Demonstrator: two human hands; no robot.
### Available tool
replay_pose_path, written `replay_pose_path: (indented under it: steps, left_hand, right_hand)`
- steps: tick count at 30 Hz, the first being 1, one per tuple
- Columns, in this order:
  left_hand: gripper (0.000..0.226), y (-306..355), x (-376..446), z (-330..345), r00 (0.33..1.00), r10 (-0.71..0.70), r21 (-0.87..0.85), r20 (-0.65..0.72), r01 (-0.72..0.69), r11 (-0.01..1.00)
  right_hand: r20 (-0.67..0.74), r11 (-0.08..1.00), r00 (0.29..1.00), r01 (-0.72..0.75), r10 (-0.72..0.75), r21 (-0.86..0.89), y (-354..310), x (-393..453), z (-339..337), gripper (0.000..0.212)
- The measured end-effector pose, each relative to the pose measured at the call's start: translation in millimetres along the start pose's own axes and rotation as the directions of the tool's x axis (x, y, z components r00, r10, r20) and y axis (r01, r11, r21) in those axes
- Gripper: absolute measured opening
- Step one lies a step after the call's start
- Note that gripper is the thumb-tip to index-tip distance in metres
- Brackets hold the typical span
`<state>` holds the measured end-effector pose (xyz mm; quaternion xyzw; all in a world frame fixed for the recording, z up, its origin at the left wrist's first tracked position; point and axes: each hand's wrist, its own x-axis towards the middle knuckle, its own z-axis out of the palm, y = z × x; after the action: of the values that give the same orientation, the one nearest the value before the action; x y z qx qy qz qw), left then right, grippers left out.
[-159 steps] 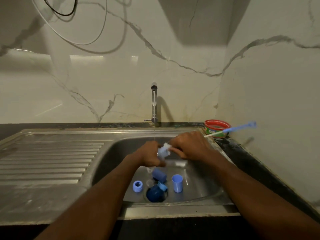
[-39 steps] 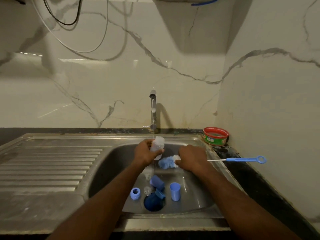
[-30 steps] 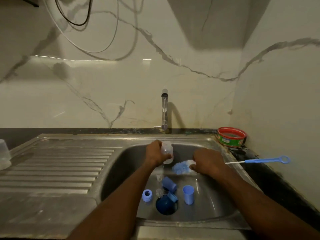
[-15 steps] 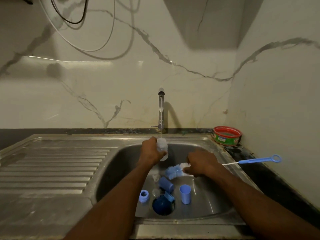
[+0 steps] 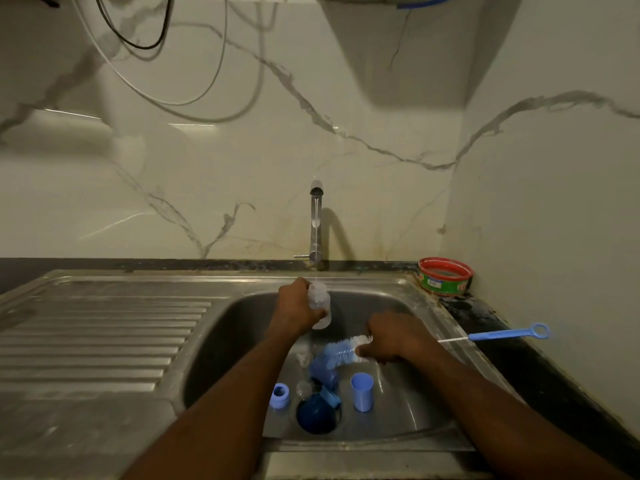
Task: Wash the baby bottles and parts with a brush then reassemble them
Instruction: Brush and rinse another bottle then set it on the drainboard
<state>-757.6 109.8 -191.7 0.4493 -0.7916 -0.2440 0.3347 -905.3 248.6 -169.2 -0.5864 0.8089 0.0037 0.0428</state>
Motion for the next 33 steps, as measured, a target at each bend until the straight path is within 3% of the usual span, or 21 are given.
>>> replay_pose_path:
  steps: [27,29,33]
  left_hand:
    - [0.063,-4.6,-3.2,-0.2,1.0,-0.012,0.084,0.017,0.011,0.996]
    - [0.069,-1.3,-2.3,-5.2,0.999,0.008,0.075,-0.039,-0.005,0.997]
    - [0.083,8.1,1.1,-17.2,0.954,0.047,-0.035,-0.298,-0.06,0.998]
  right_hand:
    - [0.031,0.999,1.0,-0.001,0.0,0.032,1.4,7.4,6.4,0.03]
    - [0.035,0.999,0.999,0.0,-0.002,0.044,1.3,6.1,5.2,0.029]
    - [0.047,0.998,0.999,0.005,-0.008,0.062,3.8,3.6,4.0,0.027]
